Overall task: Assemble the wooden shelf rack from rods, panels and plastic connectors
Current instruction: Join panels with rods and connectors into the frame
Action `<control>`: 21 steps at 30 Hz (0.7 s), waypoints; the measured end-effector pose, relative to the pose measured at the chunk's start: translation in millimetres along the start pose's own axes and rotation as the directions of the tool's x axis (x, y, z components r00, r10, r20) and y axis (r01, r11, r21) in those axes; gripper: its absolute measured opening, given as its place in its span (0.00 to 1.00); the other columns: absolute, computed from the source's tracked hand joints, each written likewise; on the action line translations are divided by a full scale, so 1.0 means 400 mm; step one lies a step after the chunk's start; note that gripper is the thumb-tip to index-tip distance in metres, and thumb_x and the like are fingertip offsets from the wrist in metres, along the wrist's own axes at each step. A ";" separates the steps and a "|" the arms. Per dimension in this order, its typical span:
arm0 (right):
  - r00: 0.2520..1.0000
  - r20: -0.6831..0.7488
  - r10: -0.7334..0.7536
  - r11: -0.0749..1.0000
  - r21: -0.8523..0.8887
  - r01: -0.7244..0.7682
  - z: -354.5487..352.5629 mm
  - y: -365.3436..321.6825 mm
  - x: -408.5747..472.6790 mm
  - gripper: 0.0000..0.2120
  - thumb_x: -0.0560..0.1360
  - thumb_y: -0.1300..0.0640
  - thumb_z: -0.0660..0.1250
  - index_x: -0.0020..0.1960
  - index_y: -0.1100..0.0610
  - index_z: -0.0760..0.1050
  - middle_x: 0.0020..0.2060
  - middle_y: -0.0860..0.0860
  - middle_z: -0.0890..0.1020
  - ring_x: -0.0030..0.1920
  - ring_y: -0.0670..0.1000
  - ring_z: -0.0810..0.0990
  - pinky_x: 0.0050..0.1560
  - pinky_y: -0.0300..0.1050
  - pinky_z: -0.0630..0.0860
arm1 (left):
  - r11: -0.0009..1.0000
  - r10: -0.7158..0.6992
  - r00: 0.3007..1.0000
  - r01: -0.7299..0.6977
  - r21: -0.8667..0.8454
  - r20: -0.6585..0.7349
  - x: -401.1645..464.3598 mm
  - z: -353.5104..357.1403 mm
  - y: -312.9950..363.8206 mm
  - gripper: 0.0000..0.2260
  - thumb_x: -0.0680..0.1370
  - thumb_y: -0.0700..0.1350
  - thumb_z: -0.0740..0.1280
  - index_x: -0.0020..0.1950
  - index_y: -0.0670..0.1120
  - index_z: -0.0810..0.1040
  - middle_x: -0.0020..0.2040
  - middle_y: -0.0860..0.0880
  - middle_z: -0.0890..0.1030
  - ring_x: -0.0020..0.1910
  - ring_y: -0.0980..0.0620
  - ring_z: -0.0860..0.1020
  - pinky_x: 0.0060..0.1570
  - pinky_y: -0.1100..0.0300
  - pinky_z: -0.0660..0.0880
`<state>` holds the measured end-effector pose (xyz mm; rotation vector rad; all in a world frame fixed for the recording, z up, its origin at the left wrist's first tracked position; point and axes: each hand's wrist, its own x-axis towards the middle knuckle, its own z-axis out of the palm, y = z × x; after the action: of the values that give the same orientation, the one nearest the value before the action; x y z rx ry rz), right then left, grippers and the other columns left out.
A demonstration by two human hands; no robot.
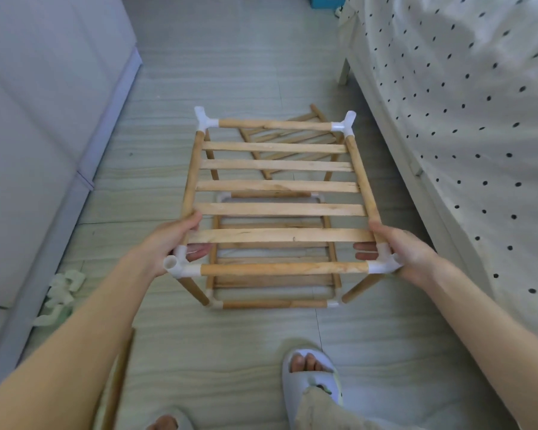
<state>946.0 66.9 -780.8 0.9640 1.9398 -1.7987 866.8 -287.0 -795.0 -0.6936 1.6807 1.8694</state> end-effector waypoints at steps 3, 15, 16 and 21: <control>0.995 -0.074 -0.066 0.994 -0.093 0.059 0.017 0.014 -0.012 0.09 0.79 0.53 0.61 0.46 0.58 0.74 0.37 0.56 0.85 0.41 0.56 0.84 0.54 0.55 0.77 | 0.994 0.082 0.996 -0.078 0.076 -0.043 -0.006 0.000 -0.024 0.11 0.76 0.49 0.68 0.41 0.42 0.73 0.36 0.42 0.81 0.33 0.45 0.82 0.31 0.59 0.80; 0.952 -0.275 -0.137 0.985 -0.139 0.102 0.027 -0.030 0.023 0.13 0.76 0.49 0.65 0.43 0.59 0.78 0.39 0.55 0.83 0.46 0.55 0.82 0.56 0.52 0.76 | 0.965 0.254 0.955 -0.238 0.111 -0.154 0.011 -0.006 -0.088 0.13 0.77 0.52 0.67 0.40 0.43 0.75 0.33 0.45 0.80 0.29 0.49 0.80 0.28 0.60 0.76; 0.928 -0.344 -0.147 0.985 -0.141 0.103 0.028 -0.029 0.020 0.15 0.77 0.48 0.62 0.46 0.60 0.79 0.42 0.54 0.81 0.49 0.56 0.80 0.55 0.49 0.74 | 0.966 0.253 0.951 -0.237 0.107 -0.176 0.002 -0.004 -0.096 0.13 0.77 0.52 0.67 0.40 0.43 0.75 0.34 0.45 0.79 0.30 0.49 0.79 0.28 0.60 0.75; 0.863 -0.492 -0.118 0.993 -0.042 0.112 0.055 0.031 -0.040 0.25 0.79 0.48 0.59 0.69 0.64 0.66 0.63 0.60 0.73 0.62 0.59 0.72 0.62 0.51 0.68 | 0.971 0.230 0.932 -0.241 -0.004 -0.279 -0.062 0.040 -0.146 0.12 0.78 0.51 0.66 0.44 0.42 0.75 0.37 0.45 0.78 0.31 0.49 0.77 0.26 0.62 0.73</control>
<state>961.3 41.3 -783.1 1.4483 2.3451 -1.7157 924.4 -267.1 -818.9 -0.8325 1.9845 2.0497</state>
